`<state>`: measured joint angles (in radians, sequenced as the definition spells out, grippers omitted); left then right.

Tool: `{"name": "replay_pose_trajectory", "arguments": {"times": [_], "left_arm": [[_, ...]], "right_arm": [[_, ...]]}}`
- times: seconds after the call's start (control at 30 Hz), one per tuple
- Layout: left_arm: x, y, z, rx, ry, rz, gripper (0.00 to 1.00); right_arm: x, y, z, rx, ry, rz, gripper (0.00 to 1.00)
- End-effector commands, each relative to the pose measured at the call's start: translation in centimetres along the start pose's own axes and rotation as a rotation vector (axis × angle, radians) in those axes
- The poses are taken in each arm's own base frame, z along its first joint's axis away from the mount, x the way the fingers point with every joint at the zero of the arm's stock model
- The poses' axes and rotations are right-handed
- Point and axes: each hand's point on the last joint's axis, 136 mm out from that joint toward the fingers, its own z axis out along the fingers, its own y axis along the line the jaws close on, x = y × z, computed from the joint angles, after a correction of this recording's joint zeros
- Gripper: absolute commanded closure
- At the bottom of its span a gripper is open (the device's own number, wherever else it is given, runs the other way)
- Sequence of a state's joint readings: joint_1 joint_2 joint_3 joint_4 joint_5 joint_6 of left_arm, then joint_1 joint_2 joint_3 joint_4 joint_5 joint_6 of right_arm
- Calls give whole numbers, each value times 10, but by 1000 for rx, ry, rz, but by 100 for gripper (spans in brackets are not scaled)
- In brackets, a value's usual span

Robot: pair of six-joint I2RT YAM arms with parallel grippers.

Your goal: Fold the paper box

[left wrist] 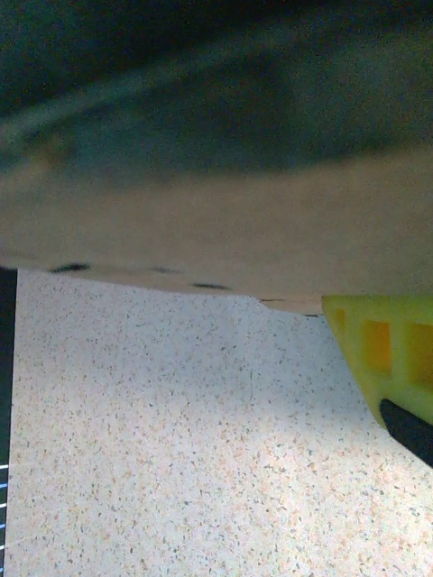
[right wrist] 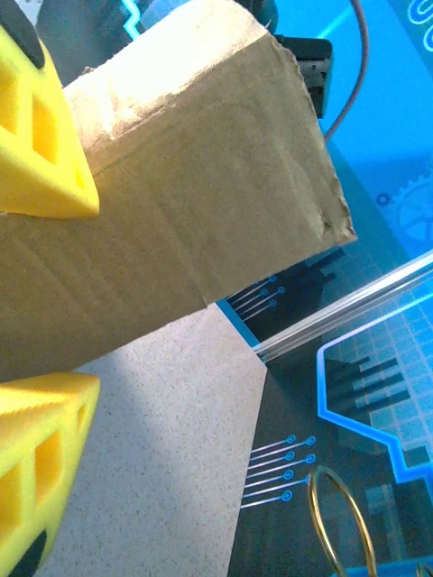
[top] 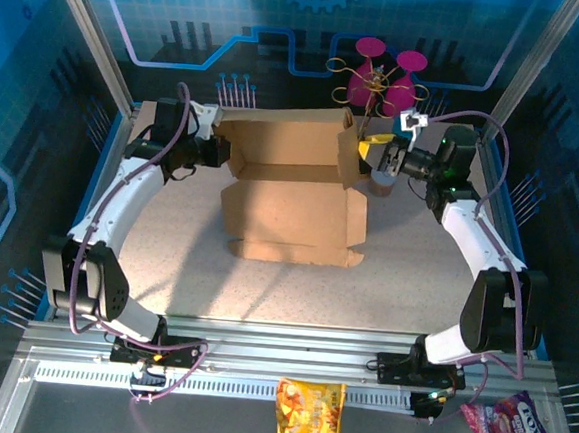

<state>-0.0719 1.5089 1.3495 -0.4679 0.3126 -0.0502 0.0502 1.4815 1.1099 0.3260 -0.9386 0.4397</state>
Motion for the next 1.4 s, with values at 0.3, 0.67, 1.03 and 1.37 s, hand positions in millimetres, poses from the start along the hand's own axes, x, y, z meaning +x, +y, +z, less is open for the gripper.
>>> {"name": "replay_pose_trajectory", "arguments": {"times": [0.3, 0.67, 1.03, 1.37], "left_arm": [[-11, -9, -6, 35, -19, 1, 100], [-13, -10, -10, 36, -26, 4, 100], [-11, -9, -12, 23, -23, -1, 100], [-10, -7, -13, 9, -20, 0, 100]], "right_arm": [[-11, 35, 13, -13, 58, -180, 48], [-2, 47, 24, -13, 109, -245, 43], [7, 66, 25, -19, 152, -297, 39], [13, 78, 16, -43, 166, -287, 39]]}}
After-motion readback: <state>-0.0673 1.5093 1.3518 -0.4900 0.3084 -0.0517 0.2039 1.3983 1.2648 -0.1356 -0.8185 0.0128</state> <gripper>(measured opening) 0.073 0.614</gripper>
